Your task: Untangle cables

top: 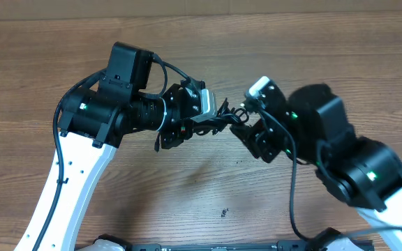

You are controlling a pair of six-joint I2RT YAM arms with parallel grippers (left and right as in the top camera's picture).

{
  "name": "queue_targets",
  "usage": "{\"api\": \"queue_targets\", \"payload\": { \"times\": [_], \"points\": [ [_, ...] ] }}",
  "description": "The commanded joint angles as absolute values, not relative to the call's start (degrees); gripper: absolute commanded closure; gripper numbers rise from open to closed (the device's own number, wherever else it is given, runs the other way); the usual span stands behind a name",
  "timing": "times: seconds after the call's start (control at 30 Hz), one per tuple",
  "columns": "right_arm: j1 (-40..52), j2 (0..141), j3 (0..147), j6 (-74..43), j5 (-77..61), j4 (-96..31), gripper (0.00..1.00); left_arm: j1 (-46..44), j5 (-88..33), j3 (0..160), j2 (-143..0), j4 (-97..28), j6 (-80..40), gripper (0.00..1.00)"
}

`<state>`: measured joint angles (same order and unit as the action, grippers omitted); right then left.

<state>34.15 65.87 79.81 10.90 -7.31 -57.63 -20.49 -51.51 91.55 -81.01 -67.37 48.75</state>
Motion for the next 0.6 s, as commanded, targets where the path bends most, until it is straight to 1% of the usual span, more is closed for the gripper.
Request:
{"api": "queue_targets", "payload": {
  "times": [0.0, 0.07, 0.1, 0.13, 0.33, 0.4, 0.5, 0.53, 0.57],
  "points": [
    [34.02, 68.38, 79.85, 11.42, -9.15, -57.14, 0.42, -20.18, -55.53, 92.73, -79.40, -67.29, 52.80, 0.96],
    [34.02, 69.08, 79.85, 11.42, -9.13, -57.04, 0.52, -20.18, -55.46, 92.73, -79.40, -67.33, 52.80, 0.96],
    [34.02, 69.12, 79.85, 11.05, -9.10, -56.66, 0.59, -20.18, -55.11, 92.73, -79.40, -67.35, 52.75, 0.96],
    [34.02, 68.79, 79.85, 10.76, -9.13, -55.96, 0.68, -20.18, -54.92, 92.73, -79.40, -67.51, 52.75, 0.96],
    [34.02, 68.27, 79.85, 10.76, -9.37, -54.96, 0.89, -20.18, -54.89, 92.73, -79.40, -67.51, 52.73, 0.96],
    [34.02, 68.12, 79.85, 10.79, -10.92, -54.68, 0.95, -20.18, -54.87, 92.73, -79.40, -67.51, 52.73, 0.96],
    [34.02, 68.10, 79.85, 10.79, -11.70, -54.39, 0.96, -20.16, -54.87, 92.73, -79.40, -67.51, 52.73, 0.96],
    [34.02, 68.10, 79.85, 10.79, -11.68, -54.37, 0.96, -20.18, -54.59, 92.73, -79.40, -67.51, 52.71, 0.93],
    [34.02, 68.10, 79.85, 10.79, -11.68, -54.37, 0.96, -20.16, -54.13, 92.73, -79.40, -67.55, 52.49, 0.83]
  ]
}}
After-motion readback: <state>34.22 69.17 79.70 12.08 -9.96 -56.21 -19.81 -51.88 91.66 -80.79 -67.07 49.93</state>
